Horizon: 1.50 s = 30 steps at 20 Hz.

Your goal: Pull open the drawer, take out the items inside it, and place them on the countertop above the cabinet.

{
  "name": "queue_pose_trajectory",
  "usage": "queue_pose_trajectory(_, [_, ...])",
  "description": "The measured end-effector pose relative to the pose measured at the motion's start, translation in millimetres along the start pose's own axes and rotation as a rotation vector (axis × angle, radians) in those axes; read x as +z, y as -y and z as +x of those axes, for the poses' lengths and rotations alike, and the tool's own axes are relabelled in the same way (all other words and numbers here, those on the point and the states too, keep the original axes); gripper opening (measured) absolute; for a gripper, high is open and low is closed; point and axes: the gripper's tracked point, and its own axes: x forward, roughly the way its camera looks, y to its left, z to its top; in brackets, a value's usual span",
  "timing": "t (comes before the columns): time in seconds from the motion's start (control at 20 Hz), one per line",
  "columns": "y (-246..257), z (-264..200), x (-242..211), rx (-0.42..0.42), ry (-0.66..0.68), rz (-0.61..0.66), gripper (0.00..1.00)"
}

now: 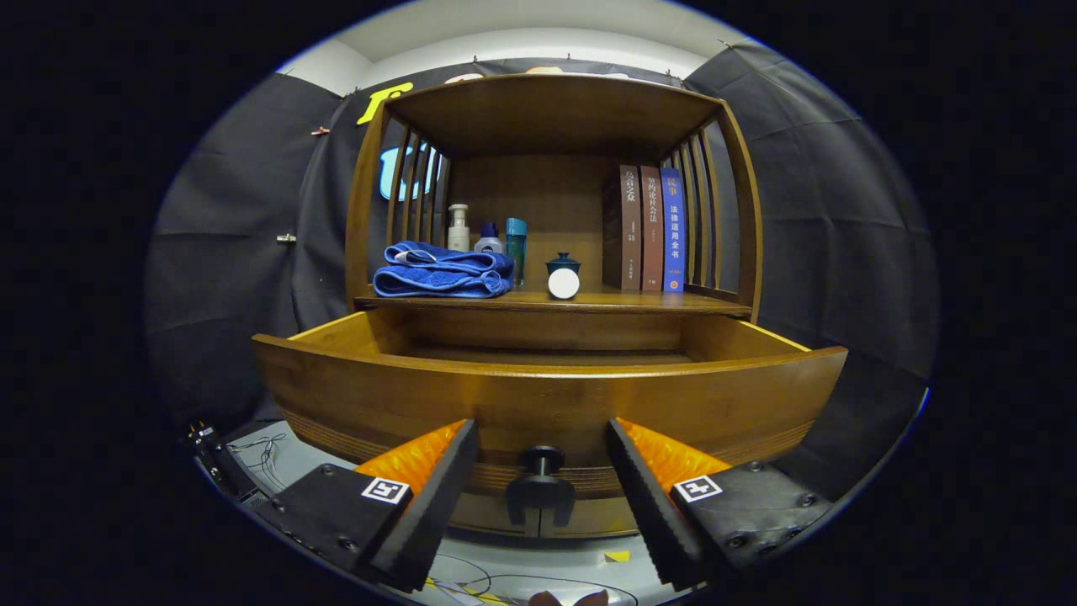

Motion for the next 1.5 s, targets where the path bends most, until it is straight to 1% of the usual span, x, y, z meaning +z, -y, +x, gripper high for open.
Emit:
queue_pose_trajectory(0.15, [2.3,7.4,7.3,-0.024,0.015,-0.016,0.98])
queue_pose_trajectory(0.35, [1.5,21.7,9.5,-0.026,0.015,-0.014,0.99])
queue_pose_trajectory(0.85, [3.0,83.5,16.0,-0.027,0.011,-0.029,0.99])
queue_pose_trajectory(1.05, [4.7,108.3,17.6,-0.03,0.006,-0.064,0.99])
queue_pose_trajectory(1.5, [5.2,148.5,23.5,-0.041,-0.015,-0.059,0.99])
